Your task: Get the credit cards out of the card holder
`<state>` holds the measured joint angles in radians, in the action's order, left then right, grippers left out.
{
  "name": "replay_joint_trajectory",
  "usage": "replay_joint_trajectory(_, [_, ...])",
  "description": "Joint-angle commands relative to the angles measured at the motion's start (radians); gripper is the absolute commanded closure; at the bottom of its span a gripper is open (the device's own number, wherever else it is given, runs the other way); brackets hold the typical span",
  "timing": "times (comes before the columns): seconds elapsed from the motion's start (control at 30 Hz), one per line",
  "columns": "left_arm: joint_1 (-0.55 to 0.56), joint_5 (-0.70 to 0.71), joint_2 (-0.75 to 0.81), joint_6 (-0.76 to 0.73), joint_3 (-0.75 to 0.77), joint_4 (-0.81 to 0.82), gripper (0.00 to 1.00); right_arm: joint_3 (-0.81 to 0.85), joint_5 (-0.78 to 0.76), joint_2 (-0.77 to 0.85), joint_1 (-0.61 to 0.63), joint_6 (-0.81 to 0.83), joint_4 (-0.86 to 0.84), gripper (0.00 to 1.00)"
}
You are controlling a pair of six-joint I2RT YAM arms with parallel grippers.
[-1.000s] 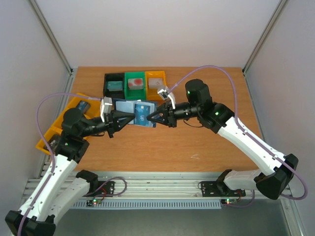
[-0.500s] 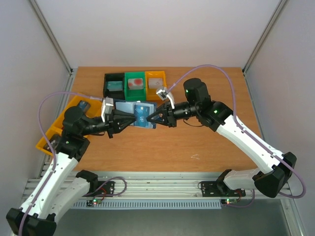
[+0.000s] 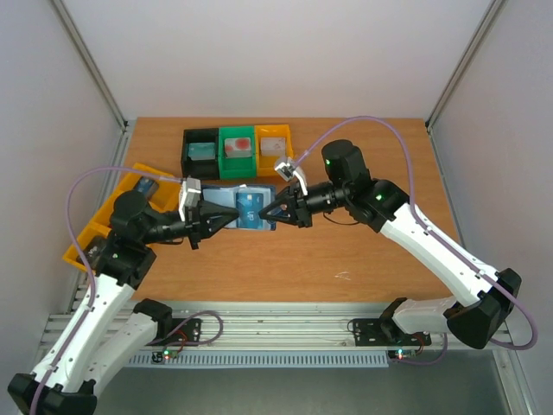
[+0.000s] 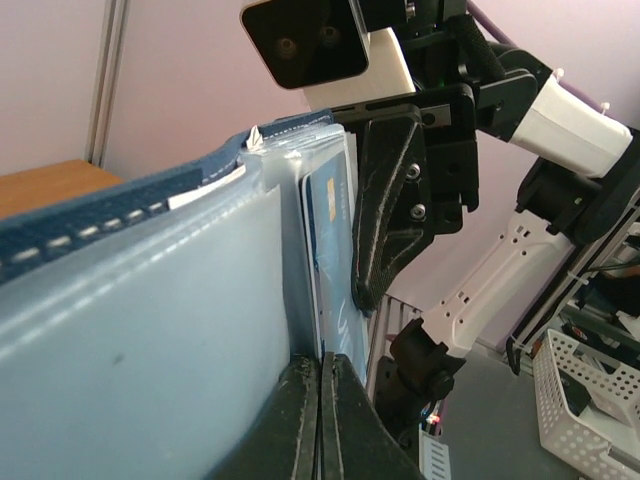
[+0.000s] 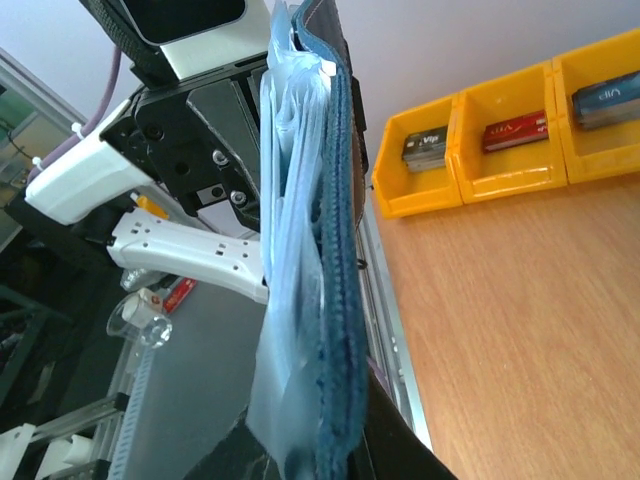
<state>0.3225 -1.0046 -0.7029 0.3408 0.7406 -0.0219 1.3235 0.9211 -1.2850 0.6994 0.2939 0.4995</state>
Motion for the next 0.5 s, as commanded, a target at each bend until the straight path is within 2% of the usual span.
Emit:
replay_joint_trajectory(0.0, [-0.018, 0.028, 0.031, -0.059, 0.029, -0.059, 1.00, -0.005, -0.003, 0.075, -0.074, 0.036, 0.086, 0.99])
replay_joint_trajectory(0.37, [-0.022, 0.019, 0.026, -0.065, 0.032, -0.059, 1.00, 0.010, 0.015, 0.091, -0.100, 0.076, 0.172, 0.99])
replay_joint_trajectory(0.47, [-0.022, 0.010, 0.015, -0.040, 0.028, -0.012, 1.00, 0.039, 0.028, 0.057, -0.093, 0.060, 0.190, 0.99])
